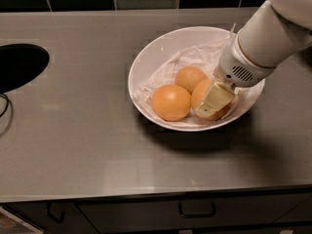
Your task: Pick orange from white bowl
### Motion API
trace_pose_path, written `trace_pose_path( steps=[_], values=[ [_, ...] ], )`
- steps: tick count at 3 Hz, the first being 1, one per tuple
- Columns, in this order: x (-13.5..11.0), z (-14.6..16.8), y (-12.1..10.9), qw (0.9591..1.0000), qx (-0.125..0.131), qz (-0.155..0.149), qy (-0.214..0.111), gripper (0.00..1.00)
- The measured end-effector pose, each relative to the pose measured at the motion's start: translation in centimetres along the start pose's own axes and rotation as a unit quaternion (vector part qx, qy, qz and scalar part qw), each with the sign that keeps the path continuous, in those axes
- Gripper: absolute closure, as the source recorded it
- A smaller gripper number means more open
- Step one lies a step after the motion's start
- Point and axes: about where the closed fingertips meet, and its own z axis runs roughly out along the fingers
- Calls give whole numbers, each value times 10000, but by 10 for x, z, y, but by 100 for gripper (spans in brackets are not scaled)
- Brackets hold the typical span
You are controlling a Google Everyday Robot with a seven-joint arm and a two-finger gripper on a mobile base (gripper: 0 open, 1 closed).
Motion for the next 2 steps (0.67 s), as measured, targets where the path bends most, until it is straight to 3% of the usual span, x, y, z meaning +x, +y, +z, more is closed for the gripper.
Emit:
trace_pose_path(
  steps=[2],
  values=[
    [2, 10, 2, 9999, -99, 11, 46, 34]
  ],
)
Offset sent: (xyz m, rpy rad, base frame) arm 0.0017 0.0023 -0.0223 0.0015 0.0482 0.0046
